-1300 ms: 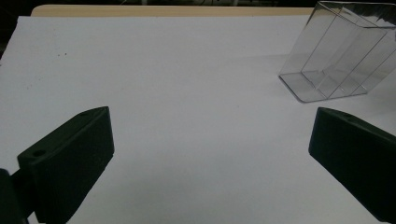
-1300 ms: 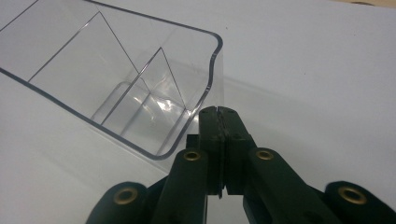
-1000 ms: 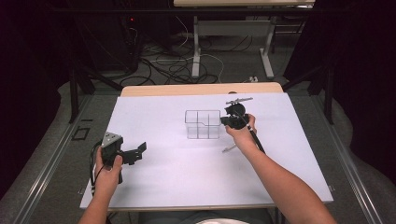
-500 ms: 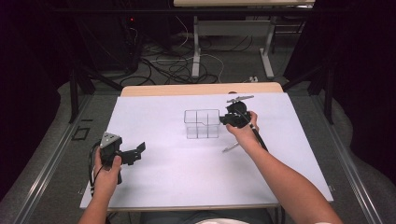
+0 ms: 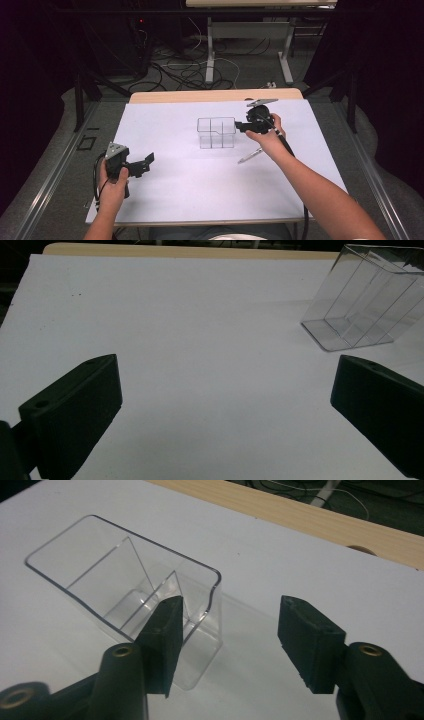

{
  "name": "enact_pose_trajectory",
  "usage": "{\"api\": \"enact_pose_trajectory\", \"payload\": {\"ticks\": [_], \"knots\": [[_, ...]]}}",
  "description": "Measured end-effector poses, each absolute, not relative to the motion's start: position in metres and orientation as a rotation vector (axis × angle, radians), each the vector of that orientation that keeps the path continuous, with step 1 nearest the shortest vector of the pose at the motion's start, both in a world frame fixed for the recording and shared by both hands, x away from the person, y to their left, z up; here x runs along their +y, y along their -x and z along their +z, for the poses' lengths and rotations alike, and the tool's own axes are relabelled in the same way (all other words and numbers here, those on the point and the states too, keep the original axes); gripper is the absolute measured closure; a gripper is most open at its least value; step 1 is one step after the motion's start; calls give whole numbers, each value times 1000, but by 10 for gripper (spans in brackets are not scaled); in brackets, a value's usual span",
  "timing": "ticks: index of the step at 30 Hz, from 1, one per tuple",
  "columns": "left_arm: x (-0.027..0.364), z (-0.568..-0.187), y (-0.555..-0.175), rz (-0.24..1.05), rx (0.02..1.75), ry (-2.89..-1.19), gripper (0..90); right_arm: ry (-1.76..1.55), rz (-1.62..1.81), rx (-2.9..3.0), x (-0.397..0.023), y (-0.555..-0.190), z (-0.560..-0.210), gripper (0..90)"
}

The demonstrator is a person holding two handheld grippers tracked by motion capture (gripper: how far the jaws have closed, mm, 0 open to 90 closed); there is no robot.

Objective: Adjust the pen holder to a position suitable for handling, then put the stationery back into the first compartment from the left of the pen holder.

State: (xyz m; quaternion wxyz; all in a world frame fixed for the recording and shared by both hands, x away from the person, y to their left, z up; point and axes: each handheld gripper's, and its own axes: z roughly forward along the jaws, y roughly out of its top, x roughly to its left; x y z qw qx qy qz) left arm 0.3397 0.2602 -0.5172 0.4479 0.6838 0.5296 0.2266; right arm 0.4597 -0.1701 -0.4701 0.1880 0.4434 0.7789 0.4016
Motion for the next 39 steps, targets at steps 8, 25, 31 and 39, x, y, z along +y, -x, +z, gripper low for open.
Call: {"api": "enact_pose_trajectory", "payload": {"ticks": [8, 25, 31, 39], "knots": [[259, -517, -340, 560, 1311, -1693, 0, -1167, 1112, 2294, -175, -457, -465, 262], [258, -517, -340, 561, 1307, -1698, 0, -914, 883, 2439, -180, -451, -464, 61], [257, -518, -341, 561, 1306, -1699, 0, -637, 710, 2533, -179, -446, -463, 174], [258, -517, -341, 563, 1304, -1702, 0, -421, 552, 2582, -177, -443, -467, 256]]}}
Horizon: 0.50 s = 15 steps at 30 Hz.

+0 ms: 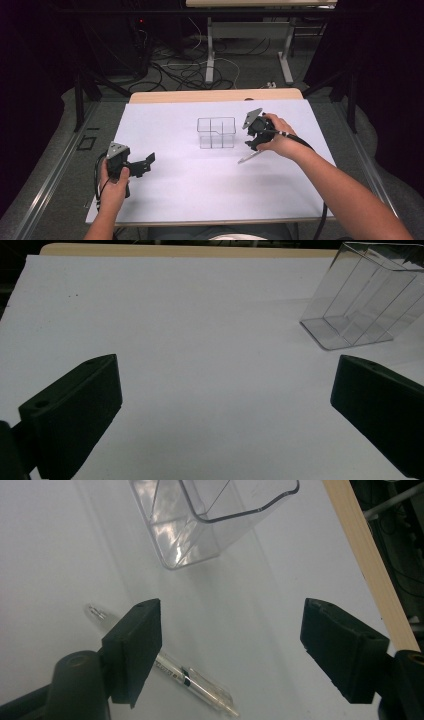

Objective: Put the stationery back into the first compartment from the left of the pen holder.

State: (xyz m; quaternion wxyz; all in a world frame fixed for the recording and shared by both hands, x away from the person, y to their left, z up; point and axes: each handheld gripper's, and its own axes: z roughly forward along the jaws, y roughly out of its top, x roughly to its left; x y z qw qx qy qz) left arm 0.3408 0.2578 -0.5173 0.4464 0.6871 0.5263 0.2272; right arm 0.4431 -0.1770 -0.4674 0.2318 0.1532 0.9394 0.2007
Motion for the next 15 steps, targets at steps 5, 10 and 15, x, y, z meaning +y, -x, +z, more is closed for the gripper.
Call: {"api": "enact_pose_trajectory", "payload": {"ticks": [5, 10, 15], "knots": [[257, -517, -341, 562, 1305, -1701, 0, -381, 519, 2606, -176, -440, -469, 331], [257, -518, -341, 563, 1303, -1702, 0, -303, 435, 2618, -176, -439, -473, 370], [257, -518, -341, 564, 1304, -1702, 0, -168, 356, 2628, -177, -437, -476, 440]]}}
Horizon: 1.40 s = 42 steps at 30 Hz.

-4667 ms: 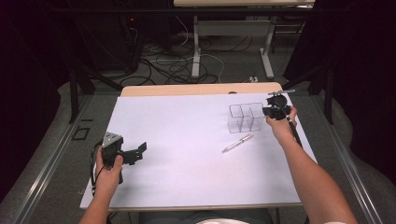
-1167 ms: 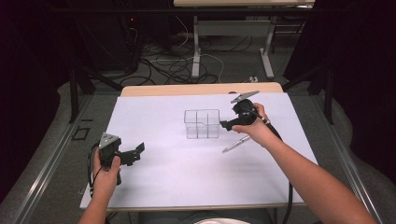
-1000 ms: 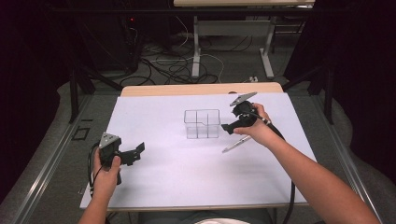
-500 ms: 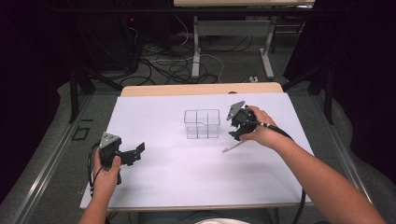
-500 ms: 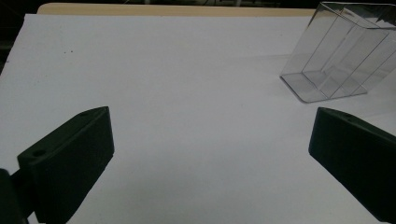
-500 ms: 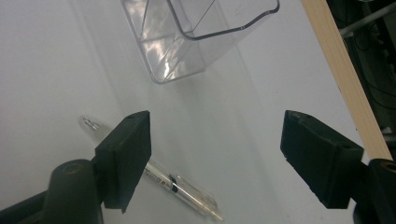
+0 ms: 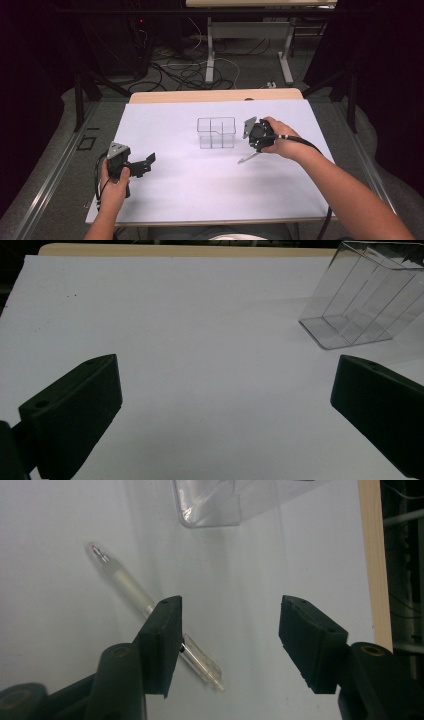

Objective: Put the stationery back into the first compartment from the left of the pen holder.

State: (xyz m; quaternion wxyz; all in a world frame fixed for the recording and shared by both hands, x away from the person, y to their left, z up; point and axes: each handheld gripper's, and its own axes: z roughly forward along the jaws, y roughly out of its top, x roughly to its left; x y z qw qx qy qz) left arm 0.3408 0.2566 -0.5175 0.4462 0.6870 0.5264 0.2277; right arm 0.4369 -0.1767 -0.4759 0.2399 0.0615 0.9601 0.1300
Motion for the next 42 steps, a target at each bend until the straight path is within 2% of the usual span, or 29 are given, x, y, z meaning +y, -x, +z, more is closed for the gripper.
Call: {"api": "enact_pose_trajectory", "payload": {"ticks": [15, 21, 23, 24, 28, 30, 33, 34, 35, 38, 42], "knots": [[256, -518, -341, 564, 1299, -1709, 0, -64, 292, 2639, -177, -436, -487, 492], [256, -518, -341, 562, 1300, -1709, 0, 36, 343, 2601, -175, -434, -497, 547], [256, -518, -341, 561, 1299, -1712, 0, 82, 100, 2687, -172, -432, -488, 577], [256, -518, -341, 560, 1299, -1713, 0, 146, 208, 2647, -172, -432, -499, 602], [256, -518, -341, 559, 1299, -1716, 0, 211, 166, 2679, -171, -430, -505, 640], [256, -518, -341, 558, 1299, -1717, 0, 250, 208, 2646, -171, -431, -508, 649], [256, -518, -341, 559, 1299, -1717, 0, 281, 88, 2719, -169, -429, -505, 657], [256, -518, -342, 560, 1298, -1716, 0, 300, 240, 2642, -171, -428, -514, 659], [256, -519, -342, 561, 1298, -1715, 0, 332, 58, 2728, -167, -428, -505, 667], [256, -519, -342, 560, 1298, -1716, 0, 355, 197, 2677, -168, -427, -513, 671], [256, -519, -342, 561, 1299, -1718, 0, 377, 139, 2753, -164, -426, -513, 699]]}}
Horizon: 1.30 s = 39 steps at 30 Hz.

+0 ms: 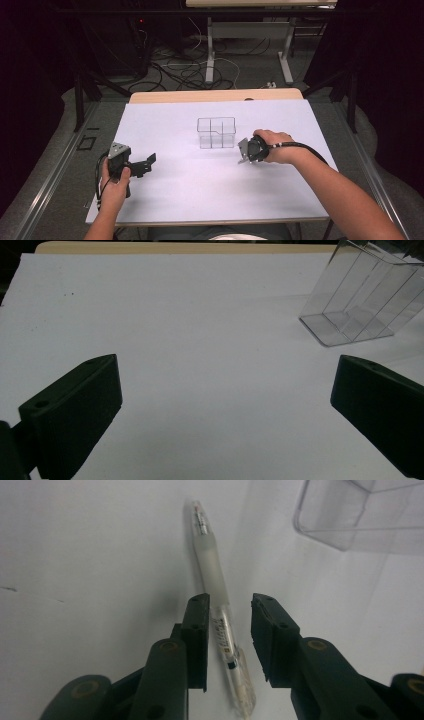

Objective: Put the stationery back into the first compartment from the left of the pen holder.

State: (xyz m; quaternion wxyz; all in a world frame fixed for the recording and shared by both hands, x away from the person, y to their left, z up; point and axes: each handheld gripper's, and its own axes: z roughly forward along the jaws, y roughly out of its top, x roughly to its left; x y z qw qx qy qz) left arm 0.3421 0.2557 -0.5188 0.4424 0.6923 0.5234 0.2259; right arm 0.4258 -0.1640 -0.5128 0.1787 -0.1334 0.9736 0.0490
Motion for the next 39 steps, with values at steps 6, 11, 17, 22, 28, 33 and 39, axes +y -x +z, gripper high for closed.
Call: {"api": "enact_pose_trajectory", "payload": {"ticks": [6, 11, 17, 22, 28, 33, 39], "knots": [[256, -519, -342, 558, 1301, -1719, 0, 417, 140, 2778, -159, -426, -518, 711], [256, -519, -342, 558, 1299, -1718, 0, 421, 159, 2772, -156, -425, -522, 711], [256, -519, -342, 558, 1299, -1719, 0, 450, 148, 2784, -151, -426, -527, 725], [256, -520, -342, 555, 1302, -1717, 0, 498, 122, 2780, -149, -427, -529, 754], [256, -520, -342, 555, 1303, -1717, 0, 519, 104, 2773, -148, -425, -529, 784], [256, -520, -343, 557, 1300, -1720, 0, 554, 87, 2771, -148, -424, -529, 798], [256, -520, -343, 557, 1302, -1719, 0, 574, 85, 2758, -147, -425, -529, 802]]}}
